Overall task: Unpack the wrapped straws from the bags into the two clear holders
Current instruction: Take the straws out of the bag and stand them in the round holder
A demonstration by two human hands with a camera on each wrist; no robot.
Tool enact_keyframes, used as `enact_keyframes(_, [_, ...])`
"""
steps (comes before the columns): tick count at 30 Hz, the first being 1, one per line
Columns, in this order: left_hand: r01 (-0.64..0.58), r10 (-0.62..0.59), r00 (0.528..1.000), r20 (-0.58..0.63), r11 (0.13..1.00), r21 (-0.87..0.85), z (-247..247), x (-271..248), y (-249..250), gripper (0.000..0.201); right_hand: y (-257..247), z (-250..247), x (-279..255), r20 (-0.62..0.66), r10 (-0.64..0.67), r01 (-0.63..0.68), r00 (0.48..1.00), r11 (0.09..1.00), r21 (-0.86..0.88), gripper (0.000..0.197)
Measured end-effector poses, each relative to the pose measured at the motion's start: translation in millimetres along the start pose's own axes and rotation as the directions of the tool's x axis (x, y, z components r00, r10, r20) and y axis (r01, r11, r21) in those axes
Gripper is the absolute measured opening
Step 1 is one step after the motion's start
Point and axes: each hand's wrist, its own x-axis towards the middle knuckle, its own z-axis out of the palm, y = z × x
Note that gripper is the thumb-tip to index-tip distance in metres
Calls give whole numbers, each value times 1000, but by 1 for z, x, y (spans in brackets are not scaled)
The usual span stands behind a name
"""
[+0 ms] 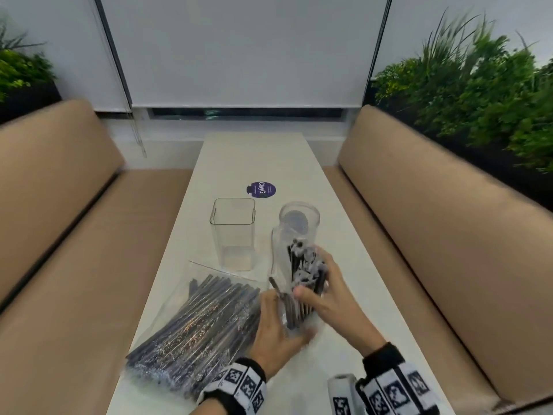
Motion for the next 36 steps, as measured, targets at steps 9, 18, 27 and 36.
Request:
enact_keyframes(9, [-20, -15, 973, 230, 989, 149, -50, 37, 14, 140, 63, -29, 0, 135, 129, -97, 982, 970, -222, 59])
enact_keyframes(18, [209, -212, 964, 160, 977, 38, -24, 48, 3, 92, 52, -27, 5, 129, 124, -92, 984, 969, -230, 62])
enact_keyframes(27, [133, -137, 991, -8, 977, -167, -14, 42, 31, 100, 0, 1, 8, -195, -102, 97, 976, 995, -34, 42])
enact_keyframes(36, [236, -228, 971, 68, 961, -143, -39, 46, 32, 111, -33, -22, 35, -429, -171, 206, 887, 978, 36, 19])
